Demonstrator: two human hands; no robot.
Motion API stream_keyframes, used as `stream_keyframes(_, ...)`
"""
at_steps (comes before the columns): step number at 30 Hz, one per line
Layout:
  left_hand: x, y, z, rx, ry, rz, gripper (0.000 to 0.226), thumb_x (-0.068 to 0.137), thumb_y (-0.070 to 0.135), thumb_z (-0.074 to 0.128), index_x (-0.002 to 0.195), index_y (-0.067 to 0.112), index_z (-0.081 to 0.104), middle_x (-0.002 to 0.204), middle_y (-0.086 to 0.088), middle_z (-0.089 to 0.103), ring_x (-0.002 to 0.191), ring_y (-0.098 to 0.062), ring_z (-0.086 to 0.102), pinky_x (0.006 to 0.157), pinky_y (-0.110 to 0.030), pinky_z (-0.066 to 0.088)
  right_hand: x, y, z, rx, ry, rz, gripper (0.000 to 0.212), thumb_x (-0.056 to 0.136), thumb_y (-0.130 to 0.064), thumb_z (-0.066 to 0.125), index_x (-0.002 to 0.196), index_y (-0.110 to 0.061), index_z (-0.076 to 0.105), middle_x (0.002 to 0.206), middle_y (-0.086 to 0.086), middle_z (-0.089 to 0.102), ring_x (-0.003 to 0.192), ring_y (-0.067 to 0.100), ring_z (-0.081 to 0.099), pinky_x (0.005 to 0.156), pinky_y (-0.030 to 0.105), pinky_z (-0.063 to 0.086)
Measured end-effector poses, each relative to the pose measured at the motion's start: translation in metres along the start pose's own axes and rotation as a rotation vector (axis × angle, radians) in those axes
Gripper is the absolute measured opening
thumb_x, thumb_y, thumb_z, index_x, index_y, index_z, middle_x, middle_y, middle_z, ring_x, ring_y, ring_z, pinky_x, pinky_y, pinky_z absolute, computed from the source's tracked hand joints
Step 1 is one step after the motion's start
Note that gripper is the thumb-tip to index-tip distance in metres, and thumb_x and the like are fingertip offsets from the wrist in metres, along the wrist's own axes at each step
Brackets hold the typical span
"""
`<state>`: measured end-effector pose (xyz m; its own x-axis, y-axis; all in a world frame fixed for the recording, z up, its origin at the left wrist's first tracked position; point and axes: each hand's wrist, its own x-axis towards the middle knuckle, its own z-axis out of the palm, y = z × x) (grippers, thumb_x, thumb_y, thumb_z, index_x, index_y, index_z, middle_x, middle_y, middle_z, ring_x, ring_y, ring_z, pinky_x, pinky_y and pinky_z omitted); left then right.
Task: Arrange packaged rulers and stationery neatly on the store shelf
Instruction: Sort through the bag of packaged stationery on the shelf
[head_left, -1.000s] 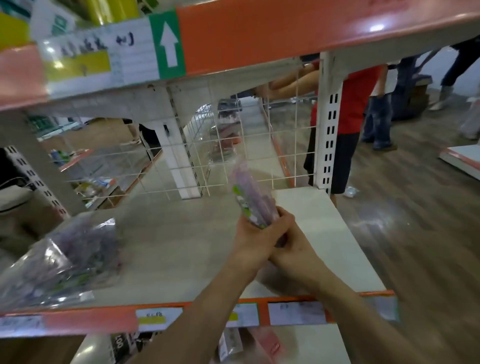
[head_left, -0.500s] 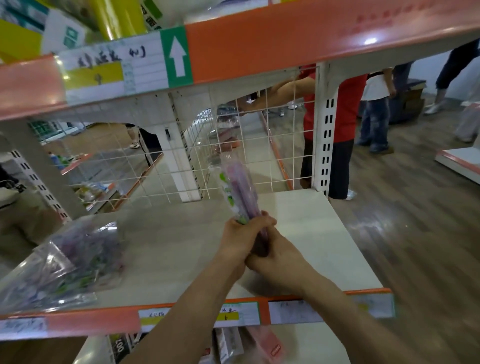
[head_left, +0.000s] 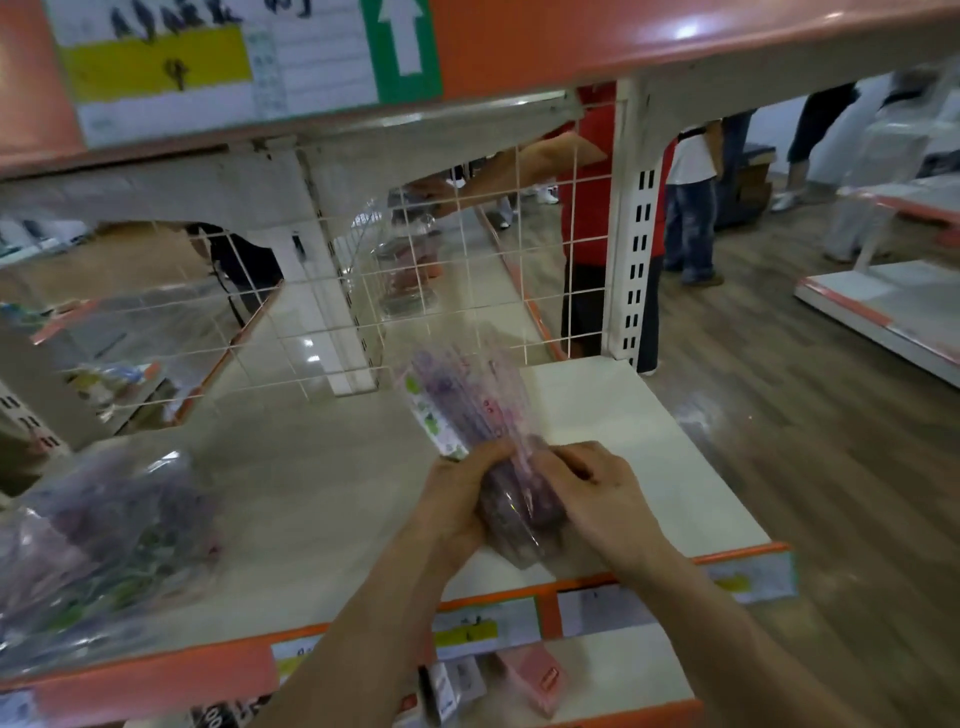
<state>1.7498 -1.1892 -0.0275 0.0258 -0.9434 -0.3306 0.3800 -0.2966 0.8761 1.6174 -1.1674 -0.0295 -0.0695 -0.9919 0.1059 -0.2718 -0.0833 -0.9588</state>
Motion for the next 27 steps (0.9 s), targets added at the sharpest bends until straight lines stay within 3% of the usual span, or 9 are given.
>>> stream_keyframes(2, 0.001, 0.003, -0.002, -0.002, -0.037, -0.028, 0.017, 0.083, 0.008, 0.065, 0.1, 0.004, 0.068, 0.081, -0.013, 0.073, 0.068, -0.025, 0.07, 0.065, -0.038, 0.059, -0.002, -0.004, -0.002, 0.067, -0.016, -0.009, 0.019, 0.092, -0.022, 0.06, 0.078, -0.014, 0.07, 0.077, -0.003, 0.068, 0.065, 0.0, 0.061, 0.055, 0.011, 0.044)
stream_keyframes(7, 0.005, 0.009, -0.008, 0.011, -0.21, -0.122, 0.032, 0.084, 0.015, 0.064, 0.114, 0.004, 0.067, 0.104, -0.019, 0.07, 0.084, -0.031, 0.069, 0.071, -0.039, 0.058, -0.003, -0.007, -0.004, 0.158, 0.044, 0.006, 0.014, 0.087, -0.008, 0.063, 0.083, -0.018, 0.071, 0.08, -0.005, 0.071, 0.067, -0.002, 0.062, 0.063, 0.01, 0.049)
stream_keyframes(11, 0.005, 0.007, -0.008, 0.016, -0.232, -0.1, 0.023, 0.082, 0.014, 0.064, 0.102, 0.003, 0.068, 0.081, -0.014, 0.073, 0.067, -0.025, 0.07, 0.06, -0.033, 0.056, -0.004, -0.009, -0.004, 0.162, 0.04, 0.05, 0.012, 0.087, -0.008, 0.063, 0.088, -0.014, 0.073, 0.082, -0.002, 0.072, 0.073, 0.002, 0.064, 0.066, 0.013, 0.052)
stream_keyframes(16, 0.009, 0.007, -0.008, 0.002, -0.207, -0.082, 0.009, 0.081, 0.012, 0.067, 0.086, 0.007, 0.072, 0.084, -0.015, 0.072, 0.075, -0.03, 0.068, 0.085, -0.047, 0.054, -0.004, -0.01, -0.003, 0.202, 0.035, 0.097, 0.009, 0.089, -0.015, 0.063, 0.093, -0.016, 0.071, 0.081, -0.002, 0.071, 0.068, 0.004, 0.064, 0.06, 0.013, 0.049)
stream_keyframes(18, 0.008, 0.007, -0.007, 0.004, -0.205, -0.072, 0.008, 0.082, 0.01, 0.066, 0.086, 0.009, 0.072, 0.08, -0.014, 0.073, 0.07, -0.028, 0.069, 0.08, -0.043, 0.056, -0.003, -0.009, -0.004, 0.22, 0.056, 0.127, 0.012, 0.09, -0.016, 0.062, 0.098, -0.012, 0.07, 0.081, 0.001, 0.071, 0.064, 0.004, 0.063, 0.056, 0.013, 0.047)
stream_keyframes(21, 0.005, 0.008, -0.006, 0.021, -0.224, -0.061, 0.011, 0.085, 0.011, 0.063, 0.083, 0.004, 0.072, 0.07, -0.01, 0.072, 0.059, -0.021, 0.068, 0.06, -0.031, 0.058, -0.003, -0.009, -0.004, 0.219, 0.063, 0.136, 0.008, 0.089, -0.017, 0.064, 0.091, -0.016, 0.072, 0.078, -0.002, 0.07, 0.066, 0.006, 0.06, 0.055, 0.012, 0.046)
stream_keyframes(25, 0.005, 0.007, -0.005, 0.036, -0.213, -0.034, 0.013, 0.084, 0.011, 0.064, 0.076, 0.004, 0.071, 0.069, -0.009, 0.071, 0.063, -0.021, 0.066, 0.068, -0.035, 0.057, -0.004, -0.012, -0.006, 0.209, 0.04, 0.156, 0.008, 0.087, -0.015, 0.067, 0.083, -0.02, 0.072, 0.07, -0.008, 0.069, 0.059, 0.002, 0.058, 0.054, 0.012, 0.046)
stream_keyframes(27, 0.006, 0.007, -0.005, -0.001, -0.22, -0.028, 0.017, 0.086, 0.011, 0.063, 0.072, 0.006, 0.072, 0.069, -0.008, 0.07, 0.058, -0.019, 0.066, 0.061, -0.031, 0.058, -0.005, -0.015, -0.007, 0.208, 0.004, 0.168, 0.009, 0.087, -0.013, 0.066, 0.081, -0.019, 0.071, 0.068, -0.008, 0.069, 0.056, 0.0, 0.058, 0.053, 0.012, 0.046)
